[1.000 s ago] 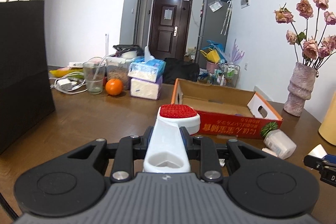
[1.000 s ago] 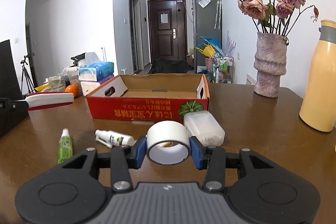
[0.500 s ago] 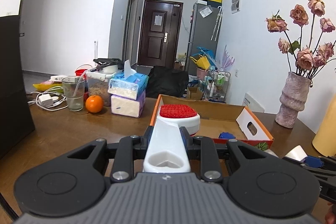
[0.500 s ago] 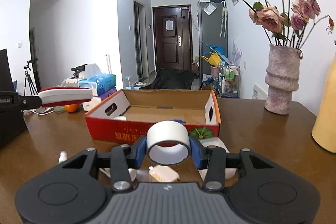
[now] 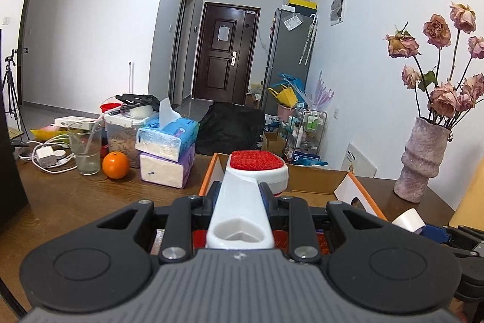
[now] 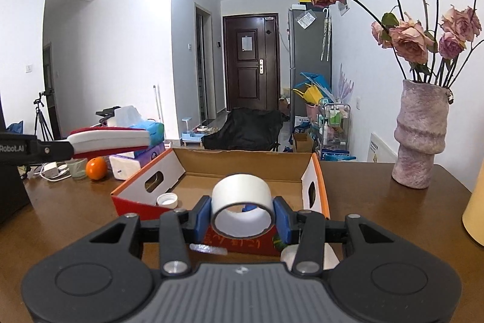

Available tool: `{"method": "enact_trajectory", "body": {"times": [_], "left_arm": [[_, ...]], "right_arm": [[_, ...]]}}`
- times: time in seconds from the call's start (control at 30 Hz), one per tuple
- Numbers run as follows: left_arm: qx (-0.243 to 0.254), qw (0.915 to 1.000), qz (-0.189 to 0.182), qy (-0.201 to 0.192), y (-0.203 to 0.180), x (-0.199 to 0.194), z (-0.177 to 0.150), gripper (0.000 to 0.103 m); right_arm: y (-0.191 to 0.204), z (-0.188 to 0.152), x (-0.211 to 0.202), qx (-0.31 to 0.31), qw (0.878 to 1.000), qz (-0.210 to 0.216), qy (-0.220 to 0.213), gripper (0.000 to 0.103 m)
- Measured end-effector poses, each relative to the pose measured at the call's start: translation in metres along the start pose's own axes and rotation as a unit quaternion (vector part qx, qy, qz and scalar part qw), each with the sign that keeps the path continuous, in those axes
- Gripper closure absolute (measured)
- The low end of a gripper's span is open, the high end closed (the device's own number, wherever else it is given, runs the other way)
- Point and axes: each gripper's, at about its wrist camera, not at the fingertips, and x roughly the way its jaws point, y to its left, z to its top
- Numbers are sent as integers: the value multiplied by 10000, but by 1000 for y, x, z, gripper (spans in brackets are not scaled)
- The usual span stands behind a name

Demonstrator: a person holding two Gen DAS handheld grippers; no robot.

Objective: Organize rigid objects
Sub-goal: 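Carry the lint brush with the left gripper while the right gripper carries the tape roll into the box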

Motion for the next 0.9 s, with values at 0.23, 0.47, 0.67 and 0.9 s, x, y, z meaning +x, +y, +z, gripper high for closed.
{"method": "enact_trajectory", "body": {"times": [0.23, 0.47, 0.67, 0.9], "left_arm": [[-131, 9999, -72, 19, -2, 24, 5, 77], [-144, 9998, -115, 124, -5, 50, 8, 77], [-143, 9997, -73, 161, -3, 68, 11, 77], [-113, 9997, 13, 233, -2, 88, 13, 77]], "right_arm": [[-7, 8, 21, 51, 10000, 50, 45, 60], [-12, 16, 43, 31, 9999, 125, 110, 60], [-14, 20, 60, -15, 9998, 140, 151, 60], [-18, 23, 77, -30, 9996, 125, 237, 60]]}}
